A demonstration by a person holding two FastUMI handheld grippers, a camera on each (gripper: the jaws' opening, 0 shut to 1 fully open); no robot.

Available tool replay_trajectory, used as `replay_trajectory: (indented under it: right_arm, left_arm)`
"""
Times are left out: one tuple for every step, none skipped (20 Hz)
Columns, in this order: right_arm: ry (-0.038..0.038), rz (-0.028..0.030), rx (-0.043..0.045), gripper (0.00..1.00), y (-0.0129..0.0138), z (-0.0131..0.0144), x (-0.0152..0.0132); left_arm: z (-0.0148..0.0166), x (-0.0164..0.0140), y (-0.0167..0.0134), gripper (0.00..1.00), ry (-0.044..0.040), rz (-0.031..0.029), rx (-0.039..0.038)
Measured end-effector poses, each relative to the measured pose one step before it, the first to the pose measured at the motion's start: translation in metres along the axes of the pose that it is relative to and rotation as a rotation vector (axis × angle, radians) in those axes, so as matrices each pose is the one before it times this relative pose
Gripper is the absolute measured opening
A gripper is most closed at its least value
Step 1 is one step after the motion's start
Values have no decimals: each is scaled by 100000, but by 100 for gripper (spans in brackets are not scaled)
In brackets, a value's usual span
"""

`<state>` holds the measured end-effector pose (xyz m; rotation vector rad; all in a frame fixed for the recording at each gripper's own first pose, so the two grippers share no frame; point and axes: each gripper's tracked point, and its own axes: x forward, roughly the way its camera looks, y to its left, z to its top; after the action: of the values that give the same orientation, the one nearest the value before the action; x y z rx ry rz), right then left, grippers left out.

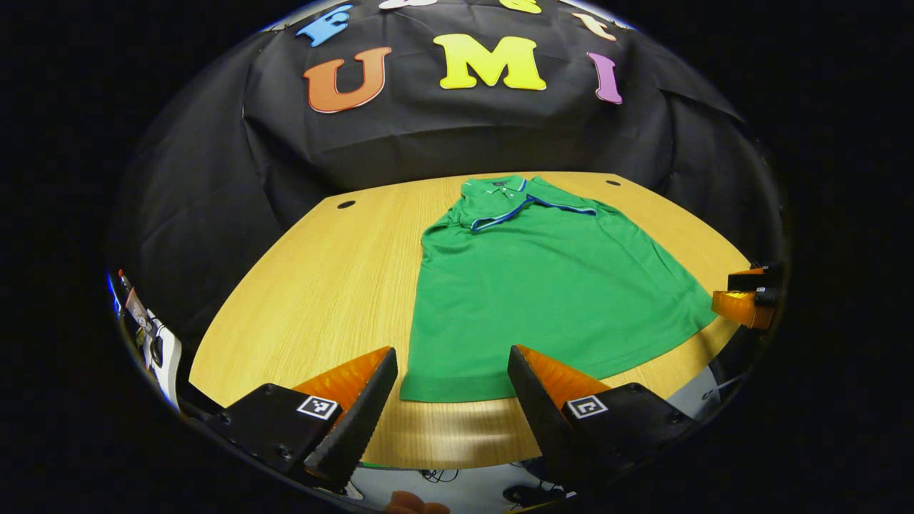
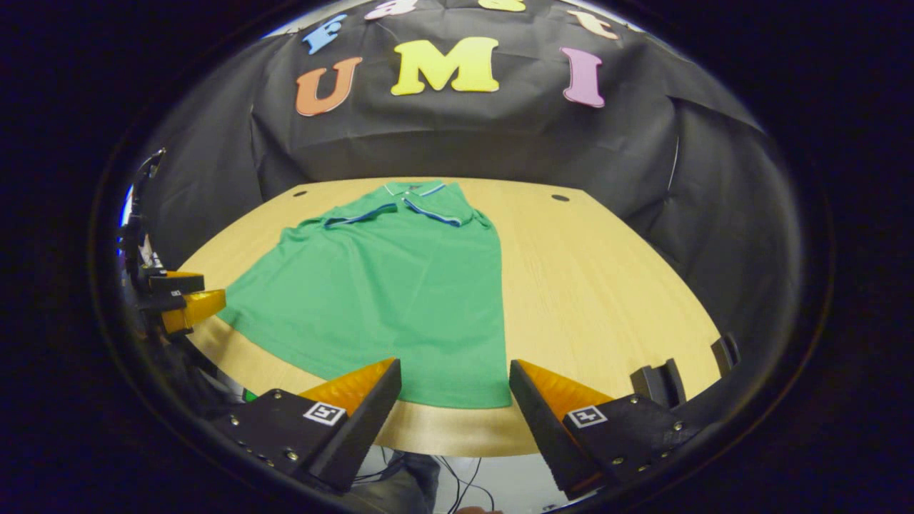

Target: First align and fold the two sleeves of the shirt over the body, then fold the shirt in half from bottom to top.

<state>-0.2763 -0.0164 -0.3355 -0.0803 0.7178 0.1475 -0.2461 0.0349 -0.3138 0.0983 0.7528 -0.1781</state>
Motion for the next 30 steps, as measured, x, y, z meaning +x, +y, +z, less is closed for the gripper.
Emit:
replay_trajectory:
  right_arm:
    - [1106, -515, 77, 97, -230, -251, 330]
    - [865, -384, -260, 97, -213, -188, 326]
    - [732, -306, -443, 96, -106, -196, 273]
    - [750, -171, -344, 96, -141, -140, 290]
    - [901, 136, -124, 96, 63, -247, 224]
    - [1089, 82, -157, 97, 57, -232, 326]
    - [396, 706, 341, 97, 218, -42, 309]
    - [316, 353, 180, 98, 43, -35, 51]
    - [652, 1323, 375, 98, 279, -181, 220]
    - [687, 1220, 928, 99, 401, -97, 144]
    - [-537, 684, 853, 98, 83, 237, 233]
    - [-63, 122, -56, 99, 169, 23, 21]
    - [308, -530, 795, 100, -52, -74, 155]
    - [319, -1036, 1961, 99, 63, 15, -48]
    - [579, 628, 978, 99, 384, 159, 9]
    - [76, 4023, 3613, 69, 1062, 271, -154]
    - [-98, 923, 5052, 38, 313, -274, 693]
    - [965, 231, 3315, 7, 164, 188, -210]
    - [1339, 311, 2349, 7, 42, 41, 239]
    - [-407, 741, 1369, 7, 122, 321, -68]
    - [1384, 870, -888, 4, 182, -145, 86]
    - [-7, 334, -2147, 2, -29, 125, -8]
    - [420, -311, -964, 1, 75, 36, -83]
    - [584, -820, -878, 1, -10, 69, 83]
    - [113, -928, -836, 1, -39, 125, -11]
    - [447, -1125, -1199, 1, -4, 92, -8]
    - [-82, -953, -1507, 1, 13, 129, -50]
    - [-304, -1051, -1488, 1, -109, 348, -87]
    - [-673, -220, -930, 1, 24, 332, -3]
    - [-1001, -108, -388, 1, -20, 609, -213]
  left_arm:
    - [-277, 444, 103, 100, 1356, -60, -108]
    - [-431, 476, 61, 100, 1312, -71, -211]
    - [-519, 211, 130, 100, 1415, 508, -185]
    - [-318, 126, 228, 100, 737, 435, -179]
    - [-194, 209, 204, 100, 725, 262, -244]
    - [209, 4, 37, 100, -716, -388, -662]
    - [-52, 189, 17, 100, 375, -93, -129]
    - [204, 243, -23, 100, -365, -40, 281]
    - [167, 203, -147, 100, -52, -36, 577]
    - [166, 325, -165, 100, -722, -83, 863]
    - [238, 224, -112, 100, -532, 371, 573]
    - [95, 184, -56, 100, -39, 807, -1968]
    - [-267, -62, 102, 100, 793, 936, -4336]
    - [-211, 41, -185, 100, 1456, -821, -6882]
    - [41, -124, -270, 95, 1942, 1052, -3511]
    - [36, 409, -175, 90, 2175, 327, 626]
    - [102, 41, -465, 60, 381, -463, -240]
    - [508, 127, -165, 31, -254, 977, 940]
    - [63, 64, 6, 7, 679, 888, 1011]
    - [-64, -119, -139, 5, 120, -411, -54]
    - [55, -285, -85, 3, 178, -546, 48]
    - [-41, 215, -63, 3, 348, -750, -30]
    - [55, -57, 31, 4, 236, -764, 254]
    - [144, 87, -18, 4, 76, -702, 521]
    - [237, -324, 71, 3, -1287, -157, 532]
    - [549, -438, -129, 3, -2569, -492, 977]
    - [219, -326, -259, 3, -669, -826, 1734]
    - [43, -124, -211, 3, -433, -600, 1792]
    - [118, -90, -78, 3, -95, -589, 1514]
    - [107, -4, 41, 3, 111, -440, 552]
